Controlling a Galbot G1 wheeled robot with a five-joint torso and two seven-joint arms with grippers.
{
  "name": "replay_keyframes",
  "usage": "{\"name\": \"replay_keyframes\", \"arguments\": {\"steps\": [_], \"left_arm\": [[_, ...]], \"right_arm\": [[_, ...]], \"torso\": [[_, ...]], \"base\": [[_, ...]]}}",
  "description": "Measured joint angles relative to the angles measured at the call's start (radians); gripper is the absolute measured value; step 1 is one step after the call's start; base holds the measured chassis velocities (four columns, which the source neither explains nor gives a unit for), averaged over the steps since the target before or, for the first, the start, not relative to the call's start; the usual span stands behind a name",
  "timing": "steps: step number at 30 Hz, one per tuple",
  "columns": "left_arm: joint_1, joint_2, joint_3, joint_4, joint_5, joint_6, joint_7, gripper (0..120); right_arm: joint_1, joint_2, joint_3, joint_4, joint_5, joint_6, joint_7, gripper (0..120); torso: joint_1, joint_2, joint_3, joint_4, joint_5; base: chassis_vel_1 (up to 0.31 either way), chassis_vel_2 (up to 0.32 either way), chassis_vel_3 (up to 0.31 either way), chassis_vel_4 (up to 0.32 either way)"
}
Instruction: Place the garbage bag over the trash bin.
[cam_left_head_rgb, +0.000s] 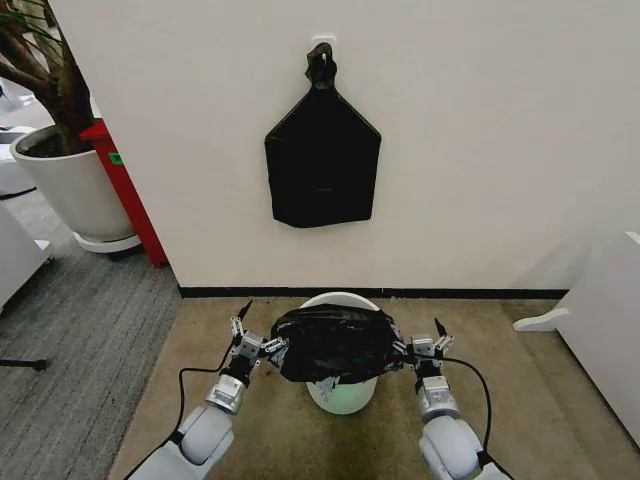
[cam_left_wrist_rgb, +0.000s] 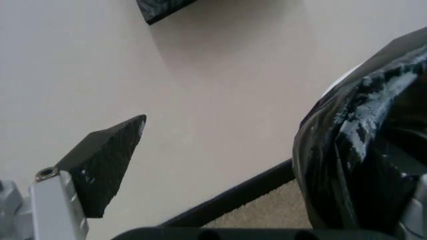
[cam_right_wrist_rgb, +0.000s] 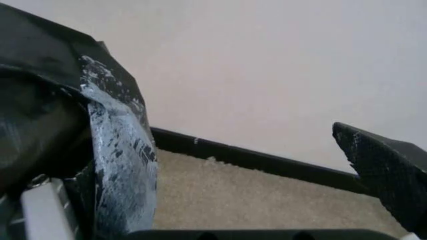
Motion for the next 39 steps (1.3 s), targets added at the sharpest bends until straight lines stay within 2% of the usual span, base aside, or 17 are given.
{"name": "replay_keyframes", "arguments": {"steps": [12, 17, 21, 24, 27, 35, 39], "left_arm": [[0.01, 0.023, -0.011, -0.03, -0.012, 0.016, 0.015, 100], [0.018, 0.039, -0.013, -0.064, -0.022, 0.034, 0.018, 100], [0.019, 0.05, -0.013, -0.092, -0.032, 0.052, 0.017, 100], [0.018, 0.054, -0.009, -0.109, -0.038, 0.062, 0.017, 100], [0.017, 0.054, -0.007, -0.112, -0.039, 0.064, 0.017, 100], [0.028, 0.061, -0.012, -0.117, -0.042, 0.064, 0.033, 100], [0.043, 0.082, -0.017, -0.145, -0.162, 0.052, 0.144, 100]], "right_arm": [[0.012, -0.095, 0.047, 0.045, 0.258, -0.065, -0.196, 100], [0.032, -0.107, 0.08, -0.022, 0.324, -0.062, -0.28, 100], [0.038, -0.084, 0.072, -0.042, 0.322, -0.056, -0.236, 100], [0.047, -0.059, 0.068, -0.075, 0.227, -0.005, -0.188, 100], [0.041, -0.056, 0.081, -0.079, 0.152, 0.025, -0.197, 100], [0.007, -0.081, 0.108, -0.032, 0.083, 0.038, -0.261, 100], [0.01, -0.082, 0.102, -0.023, 0.083, 0.03, -0.269, 100]], "torso": [[0.0, 0.0, 0.0, 0.0, 0.0], [0.0, 0.0, 0.0, -0.0001, -0.0001], [0.0, 0.0, 0.0, -0.0001, -0.0001], [0.0, 0.0, 0.0, 0.0001, 0.0002], [0.0, 0.0, 0.0, 0.0001, 0.0001], [0.0, 0.0, 0.0, 0.0, -0.0003], [0.0, 0.0, 0.0, 0.0, -0.0003]], "base": [[0.0, 0.0, 0.0, 0.0], [0.0, 0.0, 0.0, 0.0], [0.0, 0.0, 0.0, 0.0], [0.0, 0.0, 0.0, 0.0], [0.0, 0.0, 0.0, 0.0], [0.0, 0.0, 0.0, 0.0], [0.0, 0.0, 0.0, 0.0]]}}
